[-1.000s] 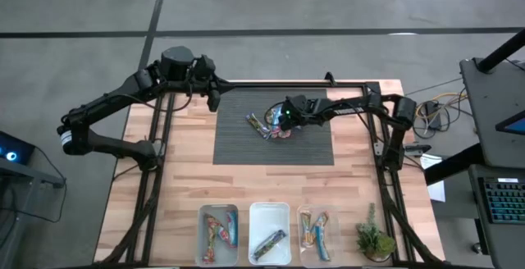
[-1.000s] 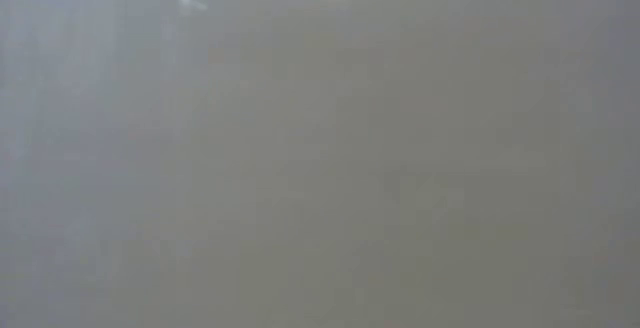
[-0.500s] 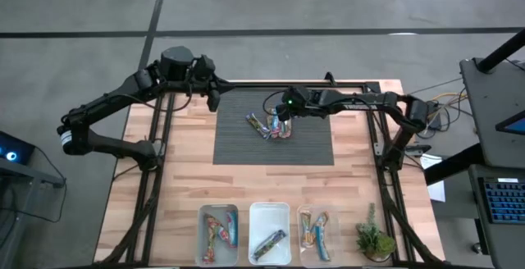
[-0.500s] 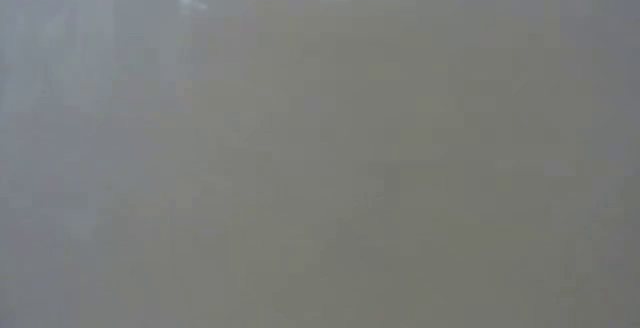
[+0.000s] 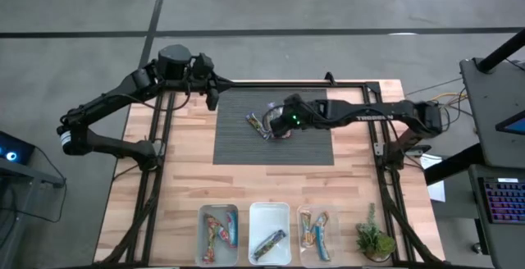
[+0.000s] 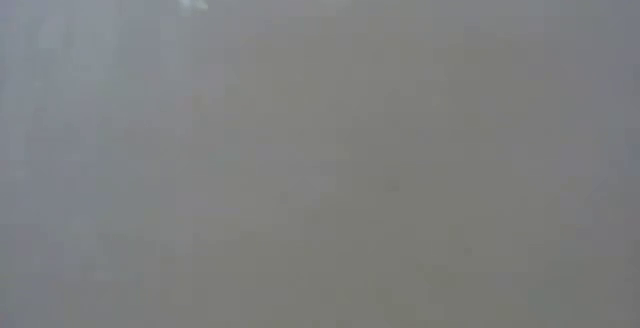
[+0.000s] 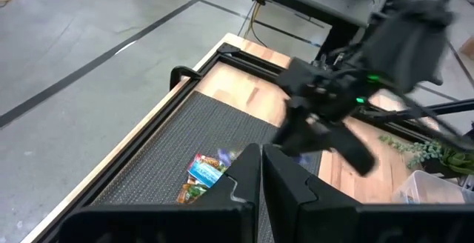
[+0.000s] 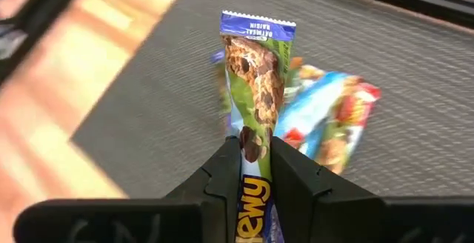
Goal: Pick and place Granola Bars by type
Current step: Put the right blue granola bar into the white bin
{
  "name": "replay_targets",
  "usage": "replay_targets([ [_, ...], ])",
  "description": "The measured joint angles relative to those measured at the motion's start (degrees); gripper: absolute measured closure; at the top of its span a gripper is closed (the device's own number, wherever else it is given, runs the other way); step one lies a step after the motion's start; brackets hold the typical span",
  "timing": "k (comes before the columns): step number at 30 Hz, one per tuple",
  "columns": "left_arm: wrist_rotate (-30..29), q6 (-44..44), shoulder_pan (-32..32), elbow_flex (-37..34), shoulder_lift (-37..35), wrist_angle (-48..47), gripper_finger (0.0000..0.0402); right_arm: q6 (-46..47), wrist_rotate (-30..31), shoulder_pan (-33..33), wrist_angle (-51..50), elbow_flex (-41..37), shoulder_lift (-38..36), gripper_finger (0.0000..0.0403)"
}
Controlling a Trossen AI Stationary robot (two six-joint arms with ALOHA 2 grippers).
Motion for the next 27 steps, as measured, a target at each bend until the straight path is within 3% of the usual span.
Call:
replay_targets([
  [5,0.0,0.0,0.0,0.0,0.0,0.0,0.0402,0.0,-0.6,4.4,0.8,1.1,-0.4,0.0343],
  [12,0.0,0.2,0.0,0.1,0.0,0.0,0.0402,1.0,-6.9,9.4,3.8,2.5,-0.5,0.0348],
  [22,0.0,0.6,0.0,0.2,0.0,0.0,0.0402,3.1,-7.5,15.7,6.7,5.4,-0.5,0.0349],
  [27,0.2,2.1,0.0,0.2,-0.1,0.0,0.0402,2.7,-7.5,18.6,13.9,5.3,-0.5,0.0349],
])
